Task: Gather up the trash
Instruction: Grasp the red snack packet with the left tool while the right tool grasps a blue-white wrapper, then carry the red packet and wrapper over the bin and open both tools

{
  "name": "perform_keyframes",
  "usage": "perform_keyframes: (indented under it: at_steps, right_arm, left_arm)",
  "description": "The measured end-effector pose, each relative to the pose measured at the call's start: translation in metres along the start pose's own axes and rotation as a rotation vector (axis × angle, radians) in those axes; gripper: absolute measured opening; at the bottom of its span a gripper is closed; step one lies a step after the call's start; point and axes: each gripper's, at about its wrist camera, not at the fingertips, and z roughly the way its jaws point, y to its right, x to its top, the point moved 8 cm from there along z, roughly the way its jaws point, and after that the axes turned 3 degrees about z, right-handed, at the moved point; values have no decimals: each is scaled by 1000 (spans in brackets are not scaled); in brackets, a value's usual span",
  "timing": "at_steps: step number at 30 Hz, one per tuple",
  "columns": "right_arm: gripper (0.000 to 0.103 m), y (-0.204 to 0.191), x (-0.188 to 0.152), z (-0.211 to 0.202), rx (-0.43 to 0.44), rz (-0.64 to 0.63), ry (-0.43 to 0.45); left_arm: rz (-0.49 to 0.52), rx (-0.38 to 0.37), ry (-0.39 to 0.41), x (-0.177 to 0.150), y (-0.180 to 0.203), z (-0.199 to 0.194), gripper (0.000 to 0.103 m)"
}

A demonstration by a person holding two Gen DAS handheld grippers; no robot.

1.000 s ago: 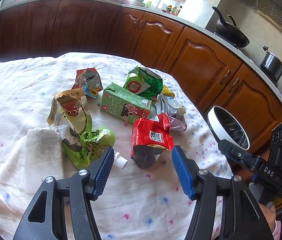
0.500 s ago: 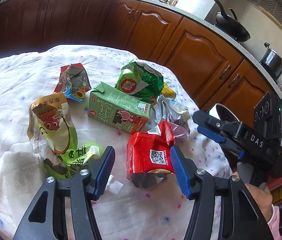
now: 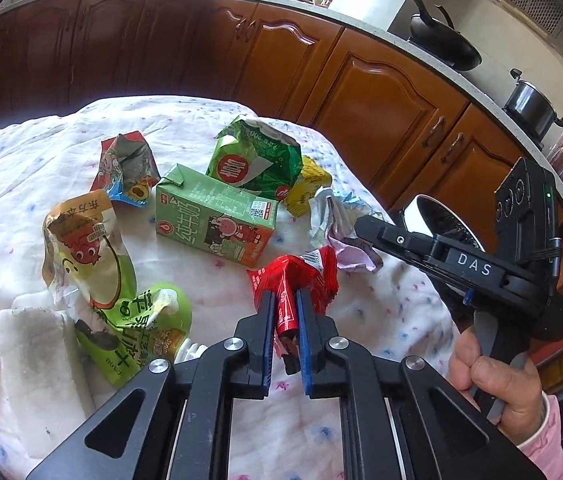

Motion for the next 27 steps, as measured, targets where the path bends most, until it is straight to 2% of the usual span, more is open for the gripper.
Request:
perform_keyframes:
  at_steps: [10, 27]
  right_arm:
    - [16, 26, -6, -66, -28, 48, 86]
    - [16, 94, -16, -158, -175, 107, 206]
  left_arm:
    - [60, -33, 29, 4, 30, -18, 7]
    - [211, -111, 11, 18, 118, 15, 6]
